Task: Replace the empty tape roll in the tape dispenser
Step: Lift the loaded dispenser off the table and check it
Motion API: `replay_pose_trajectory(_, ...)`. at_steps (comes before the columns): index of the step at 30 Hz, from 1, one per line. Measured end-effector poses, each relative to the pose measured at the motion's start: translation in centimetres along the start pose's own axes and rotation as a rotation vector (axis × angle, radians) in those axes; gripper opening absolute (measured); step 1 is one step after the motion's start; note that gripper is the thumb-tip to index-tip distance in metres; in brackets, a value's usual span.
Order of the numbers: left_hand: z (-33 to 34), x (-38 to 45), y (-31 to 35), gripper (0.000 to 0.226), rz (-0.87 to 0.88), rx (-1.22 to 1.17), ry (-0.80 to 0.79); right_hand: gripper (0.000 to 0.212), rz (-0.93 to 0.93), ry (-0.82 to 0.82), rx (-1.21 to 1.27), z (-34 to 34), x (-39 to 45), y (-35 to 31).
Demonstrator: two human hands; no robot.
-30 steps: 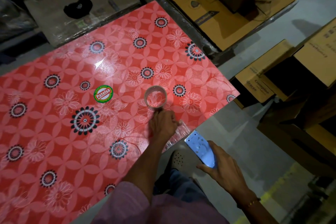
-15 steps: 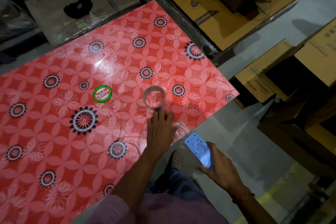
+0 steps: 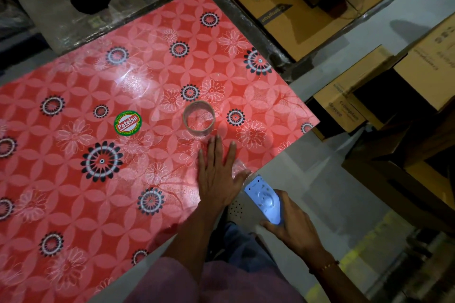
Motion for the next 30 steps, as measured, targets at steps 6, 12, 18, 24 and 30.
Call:
replay_pose_trajectory(6, 0.04, 0.02, 0.52, 0.072, -0.034, 0.004, 0.029, 0.07, -0.01, 0.007, 0.004, -0.21, -0.13, 0.03)
replay_pose_trajectory(12, 0.0, -0.2, 0.91, 0.072, -0.095, -0.015, -0.008, 0.077, 0.0, 0.016, -0.03, -0.1, -0.15, 0.13)
replay_pose_trajectory(18, -0.16, 0.45, 0.34, 0.065, -0.1, -0.093, -0.118, 0.074, -0.01, -0.015, -0.019, -0.29, 0.31, -0.1)
replay_pose_trajectory(24, -0.02, 0.41, -0.03, 0.075, -0.081, -0.092, -0.144, 0.075, -0.021, -0.023, -0.016, -0.48, 0.36, 0.05)
replay_pose_trajectory(30, 0.16, 0.56, 0.91, 0.078, -0.174, -0.058, -0.058, 0.076, -0.023, -0.041, -0.029, -0.32, 0.72, 0.02)
Point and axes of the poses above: each hand's wrist, its own x-axis towards the middle knuckle, its own z-axis out of the palm, y = z × x, the point moved 3 cm from there along x, towards the middle knuckle, and after that the axes turned 15 degrees about y, right-handed, at the moved point
